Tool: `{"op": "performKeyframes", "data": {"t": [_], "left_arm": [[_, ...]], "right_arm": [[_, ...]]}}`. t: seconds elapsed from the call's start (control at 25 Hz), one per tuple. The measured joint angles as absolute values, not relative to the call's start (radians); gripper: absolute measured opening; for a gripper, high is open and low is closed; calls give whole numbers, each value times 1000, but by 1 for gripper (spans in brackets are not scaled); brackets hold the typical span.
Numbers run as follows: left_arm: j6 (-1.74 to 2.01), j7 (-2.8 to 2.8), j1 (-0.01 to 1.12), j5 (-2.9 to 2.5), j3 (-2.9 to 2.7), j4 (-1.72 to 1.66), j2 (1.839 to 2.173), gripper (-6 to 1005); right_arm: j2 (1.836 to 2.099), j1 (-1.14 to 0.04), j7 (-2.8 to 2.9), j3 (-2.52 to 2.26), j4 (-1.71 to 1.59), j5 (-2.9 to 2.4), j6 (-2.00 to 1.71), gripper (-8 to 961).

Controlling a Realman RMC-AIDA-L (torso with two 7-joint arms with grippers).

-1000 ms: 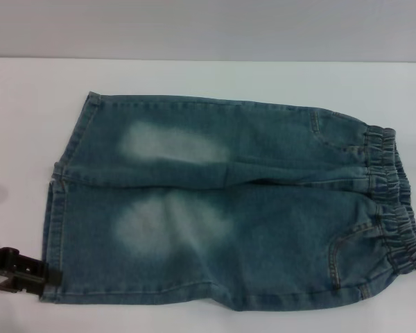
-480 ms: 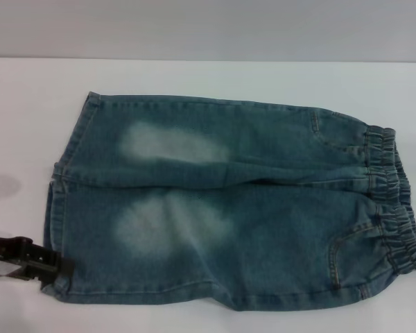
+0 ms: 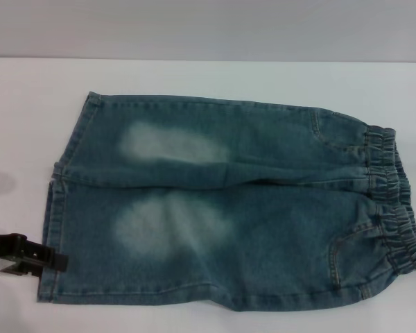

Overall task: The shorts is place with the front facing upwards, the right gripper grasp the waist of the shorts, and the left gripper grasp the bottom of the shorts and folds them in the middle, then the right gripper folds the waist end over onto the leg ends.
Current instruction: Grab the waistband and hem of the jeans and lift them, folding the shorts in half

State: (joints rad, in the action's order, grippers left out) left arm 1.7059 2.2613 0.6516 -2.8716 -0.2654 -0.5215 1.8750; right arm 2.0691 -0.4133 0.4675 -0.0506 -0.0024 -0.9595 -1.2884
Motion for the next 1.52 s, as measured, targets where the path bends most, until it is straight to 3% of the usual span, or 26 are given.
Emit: {"op": "performKeyframes", "data": {"t": [0.56, 1.0, 1.52], "left_arm": [[1751, 2228, 627, -2872, -278, -520, 1867, 496], [1753, 2218, 623, -2872, -278, -520, 1887, 492], [1741, 2218, 621, -2872, -279, -566, 1899, 274]], "right_arm": [[2069, -415, 468, -51, -5, -960, -1263, 690], [2071, -414, 468, -44, -5, -960, -1261, 689], [2072, -405, 468, -41, -5, -952, -1259, 689]]}}
